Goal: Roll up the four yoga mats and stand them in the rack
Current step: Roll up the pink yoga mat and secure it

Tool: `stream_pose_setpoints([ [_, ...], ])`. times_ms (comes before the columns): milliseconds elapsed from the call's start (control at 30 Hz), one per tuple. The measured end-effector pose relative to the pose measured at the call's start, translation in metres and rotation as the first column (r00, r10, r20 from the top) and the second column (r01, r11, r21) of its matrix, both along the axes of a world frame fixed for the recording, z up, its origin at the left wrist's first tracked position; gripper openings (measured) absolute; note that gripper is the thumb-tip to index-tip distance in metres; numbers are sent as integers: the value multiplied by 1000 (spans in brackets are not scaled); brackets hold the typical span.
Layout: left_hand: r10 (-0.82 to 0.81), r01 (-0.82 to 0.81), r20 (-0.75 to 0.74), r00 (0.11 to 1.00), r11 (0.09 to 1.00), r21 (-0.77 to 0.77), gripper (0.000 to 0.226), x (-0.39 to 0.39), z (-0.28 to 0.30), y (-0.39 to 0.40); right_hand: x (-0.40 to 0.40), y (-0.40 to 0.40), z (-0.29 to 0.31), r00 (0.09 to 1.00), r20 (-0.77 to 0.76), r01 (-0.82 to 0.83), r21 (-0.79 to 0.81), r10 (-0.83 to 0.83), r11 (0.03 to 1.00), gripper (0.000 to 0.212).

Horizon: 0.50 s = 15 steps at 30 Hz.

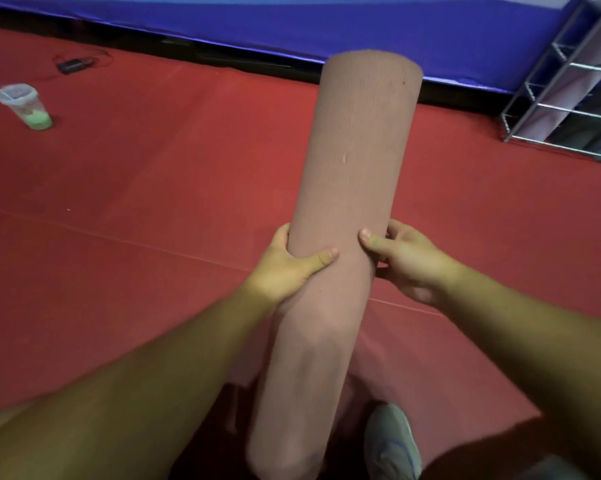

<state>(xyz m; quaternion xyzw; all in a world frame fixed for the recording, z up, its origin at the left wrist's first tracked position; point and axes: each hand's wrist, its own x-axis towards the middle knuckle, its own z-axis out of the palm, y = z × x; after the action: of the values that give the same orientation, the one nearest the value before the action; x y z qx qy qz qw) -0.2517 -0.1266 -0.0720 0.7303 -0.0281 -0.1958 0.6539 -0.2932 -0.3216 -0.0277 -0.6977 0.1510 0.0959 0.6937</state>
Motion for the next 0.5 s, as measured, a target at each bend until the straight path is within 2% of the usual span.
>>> stream_pose_setpoints([
  [133,-67,64,-30,997,995,-82,60,-10,-15,-44,-20,-51,-17,984,-170,-48,26,52,998,48],
  [233,-176,171,-112,978,984,-48,58,-26,-53,-99,-54,-97,-61,970,-233,88,42,-76,995,46],
  [267,-206,206,-141,968,978,-14,68,-32,-67,-118,-67,-113,-80,958,-249,159,52,-141,986,43],
  [367,-273,300,-248,929,951,75,118,-51,-104,-171,-102,-153,-135,909,-305,322,82,-284,943,45],
  [400,-284,328,-253,925,933,149,130,-56,-120,-187,-114,-163,-152,892,-324,364,95,-317,927,45],
  [433,-310,368,-240,920,893,258,137,-61,-133,-203,-126,-171,-168,869,-344,413,111,-355,904,42],
  [500,-435,465,-184,881,733,497,131,-67,-153,-232,-147,-185,-198,817,-388,514,156,-426,843,34],
])
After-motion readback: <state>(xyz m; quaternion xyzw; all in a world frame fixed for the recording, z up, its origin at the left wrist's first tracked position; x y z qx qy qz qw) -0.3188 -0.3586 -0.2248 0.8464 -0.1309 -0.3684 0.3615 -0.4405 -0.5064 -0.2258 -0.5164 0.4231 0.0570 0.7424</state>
